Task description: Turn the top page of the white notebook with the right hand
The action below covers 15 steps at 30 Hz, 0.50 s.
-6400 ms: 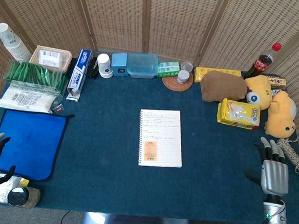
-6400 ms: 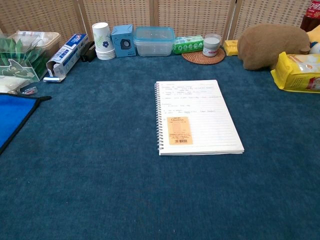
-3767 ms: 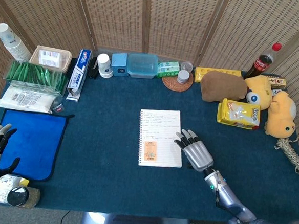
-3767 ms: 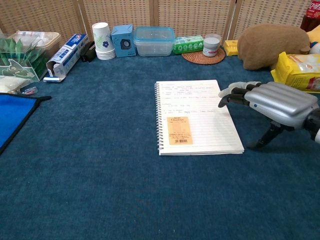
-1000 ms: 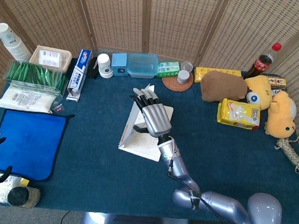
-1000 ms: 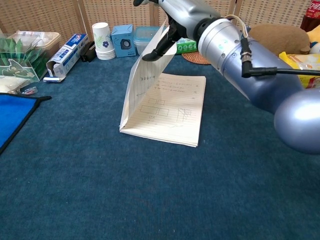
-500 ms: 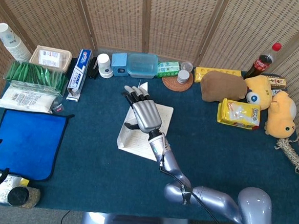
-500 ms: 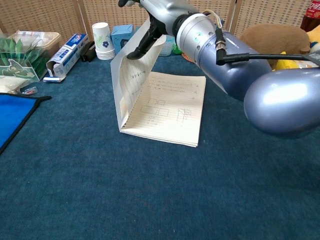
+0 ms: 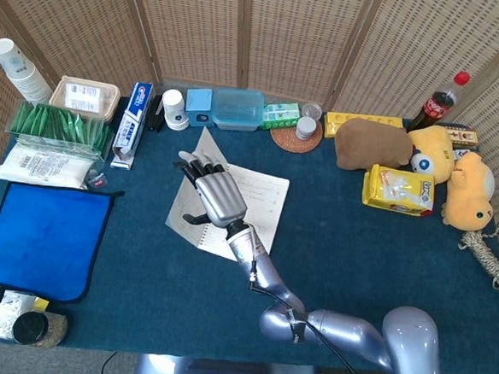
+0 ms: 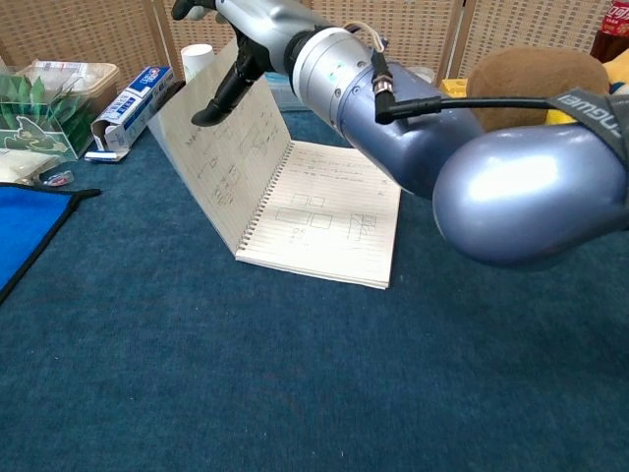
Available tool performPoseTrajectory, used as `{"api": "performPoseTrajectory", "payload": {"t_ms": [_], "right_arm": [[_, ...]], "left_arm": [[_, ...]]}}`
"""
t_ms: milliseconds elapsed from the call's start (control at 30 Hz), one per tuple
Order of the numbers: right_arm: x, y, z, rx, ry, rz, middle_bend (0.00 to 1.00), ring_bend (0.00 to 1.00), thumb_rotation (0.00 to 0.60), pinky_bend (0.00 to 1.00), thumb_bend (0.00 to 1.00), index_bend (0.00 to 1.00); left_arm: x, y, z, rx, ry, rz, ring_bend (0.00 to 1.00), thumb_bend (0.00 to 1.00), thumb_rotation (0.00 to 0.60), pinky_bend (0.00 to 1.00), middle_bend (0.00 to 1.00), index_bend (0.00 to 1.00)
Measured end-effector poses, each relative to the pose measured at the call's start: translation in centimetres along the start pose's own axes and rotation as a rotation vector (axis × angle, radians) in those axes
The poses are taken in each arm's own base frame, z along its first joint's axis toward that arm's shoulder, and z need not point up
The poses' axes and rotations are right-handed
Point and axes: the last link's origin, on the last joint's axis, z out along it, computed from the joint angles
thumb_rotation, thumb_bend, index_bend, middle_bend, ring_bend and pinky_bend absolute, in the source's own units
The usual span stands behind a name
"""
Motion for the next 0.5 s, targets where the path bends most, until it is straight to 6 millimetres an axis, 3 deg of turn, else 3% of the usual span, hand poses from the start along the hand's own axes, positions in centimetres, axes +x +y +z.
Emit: {"api": "performPoseTrajectory", "payload": {"t_ms": [167,500], "right_arm": [[-0.2,0.4,-0.1,-0.004,-0.003,-0.02,0.15,0.12,0.6,0.13,0.09,0.15],[2.4,3.8,-1.8,-0.046,0.04,-0.069,0.15,0.12,0.6,0.13,0.09,0.15]], "left_arm": [[0.1,-0.2,-0.2,0.006,0.003,0.001,0.02,0.3,0.6,0.0,0.08,0.2],[-0.2,0.9,0.8,-0.042,-0.016,0.008,0.02,0.31,0.6,0.0,0.08,0.2]]}}
